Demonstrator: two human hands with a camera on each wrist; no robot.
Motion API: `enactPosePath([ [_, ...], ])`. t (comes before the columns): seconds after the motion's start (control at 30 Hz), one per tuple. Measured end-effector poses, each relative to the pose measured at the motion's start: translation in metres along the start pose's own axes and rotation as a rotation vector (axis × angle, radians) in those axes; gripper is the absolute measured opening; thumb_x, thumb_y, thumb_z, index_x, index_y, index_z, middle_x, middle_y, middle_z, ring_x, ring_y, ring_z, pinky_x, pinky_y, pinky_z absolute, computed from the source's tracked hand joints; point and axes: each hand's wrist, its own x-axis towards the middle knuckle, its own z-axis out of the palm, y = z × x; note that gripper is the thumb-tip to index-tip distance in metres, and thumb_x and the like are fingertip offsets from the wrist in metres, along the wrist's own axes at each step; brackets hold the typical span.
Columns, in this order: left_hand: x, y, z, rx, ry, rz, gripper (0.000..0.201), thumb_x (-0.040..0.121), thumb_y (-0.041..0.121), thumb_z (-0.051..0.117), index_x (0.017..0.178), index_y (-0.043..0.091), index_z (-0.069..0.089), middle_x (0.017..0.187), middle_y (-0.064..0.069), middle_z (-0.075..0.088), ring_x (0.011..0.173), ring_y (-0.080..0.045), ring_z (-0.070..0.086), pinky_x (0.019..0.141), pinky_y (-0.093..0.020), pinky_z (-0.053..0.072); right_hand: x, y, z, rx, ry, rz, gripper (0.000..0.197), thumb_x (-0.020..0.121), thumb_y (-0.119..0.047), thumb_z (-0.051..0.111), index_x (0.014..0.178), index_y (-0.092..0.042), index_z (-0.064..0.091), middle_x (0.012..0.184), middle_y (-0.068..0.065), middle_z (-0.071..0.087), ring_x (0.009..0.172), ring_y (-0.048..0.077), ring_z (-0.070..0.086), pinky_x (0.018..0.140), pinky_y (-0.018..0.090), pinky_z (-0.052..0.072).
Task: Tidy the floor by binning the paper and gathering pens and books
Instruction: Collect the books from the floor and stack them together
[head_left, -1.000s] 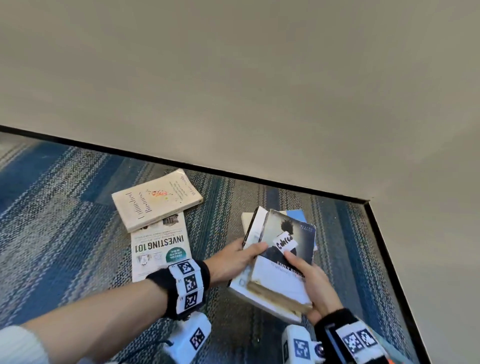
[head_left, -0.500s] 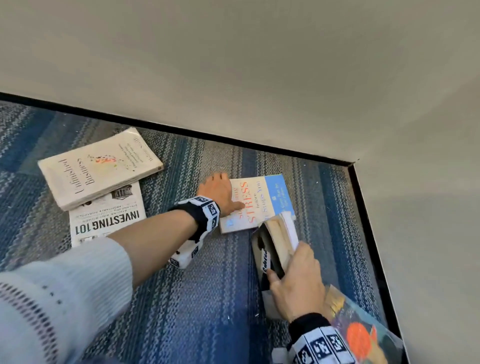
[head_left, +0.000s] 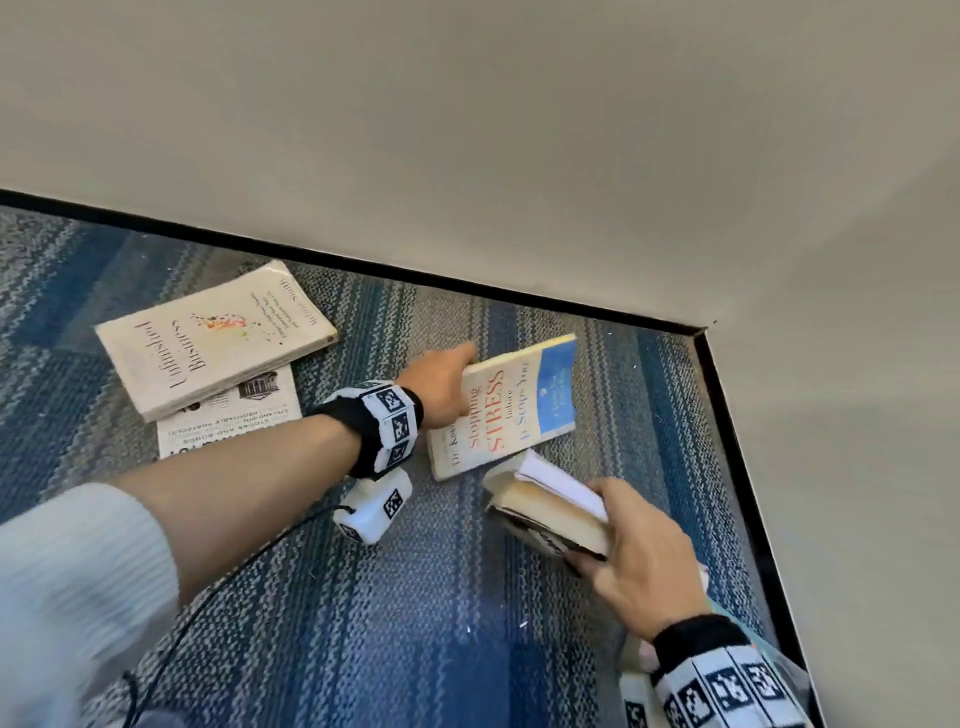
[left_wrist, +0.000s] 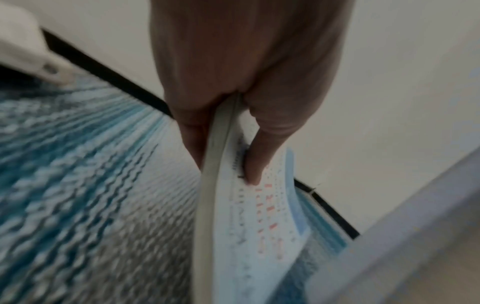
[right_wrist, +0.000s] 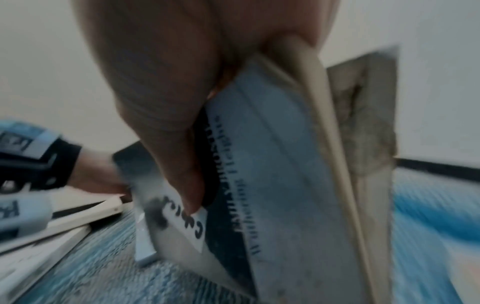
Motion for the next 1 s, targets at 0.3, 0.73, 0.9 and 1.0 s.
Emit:
enactPosePath([
  [0.3, -0.087, 0.033, -0.049, -0.196, -0.307, 0.338, 0.034, 0.098, 0.048, 0.046, 0.097, 0.017, 0.059, 0.091, -0.002, 0.064, 0.077, -0.015, 0.056, 0.072, -0.033, 0.047, 0.027, -0.044, 0.0, -0.039, 0.117, -0.177, 0.065, 0.076, -0.032, 0.073, 0.129, -0.021, 0.039, 0.13, 0.011, 0.049, 0.118, 0.031, 0.052, 0.102, 0.053, 0.044],
  [0.73, -0.143, -0.056, -0.058, -0.798, -0.024, -0.065, 0.128, 0.048, 0.091, 0.059, 0.148, 0.02, 0.023, 0.147, 0.005, 0.042, 0.129, -0.014, 0.049, 0.112, -0.044, 0.037, 0.038, -0.08, 0.013, 1.076, 0.179, -0.06, 0.066, 0.058, -0.029, 0.086, 0.113, -0.019, 0.053, 0.105, 0.007, 0.065, 0.1, 0.025, 0.062, 0.086, 0.039, 0.051],
  [0.9, -0.132, -0.012, -0.037, -0.864, 0.039, 0.169, 0.092, 0.061, 0.008, 0.091, 0.134, 0.02, 0.034, 0.12, -0.001, 0.064, 0.106, -0.006, 0.066, 0.087, -0.025, 0.055, 0.036, -0.086, 0.018, 1.29, 0.107, -0.086, 0.079, 0.068, -0.007, 0.081, 0.134, -0.006, 0.039, 0.126, 0.005, 0.062, 0.119, 0.018, 0.058, 0.097, 0.03, 0.049],
  [1.0, -0.13, -0.024, -0.009, -0.821, 0.091, 0.186, 0.083, 0.062, 0.026, 0.092, 0.126, 0.024, 0.04, 0.122, 0.003, 0.063, 0.115, -0.011, 0.062, 0.098, -0.042, 0.051, 0.03, -0.076, 0.045, 1.182, -0.001, 0.032, 0.079, 0.062, -0.028, 0.088, 0.129, -0.015, 0.048, 0.123, 0.001, 0.065, 0.118, 0.016, 0.059, 0.104, 0.033, 0.045],
])
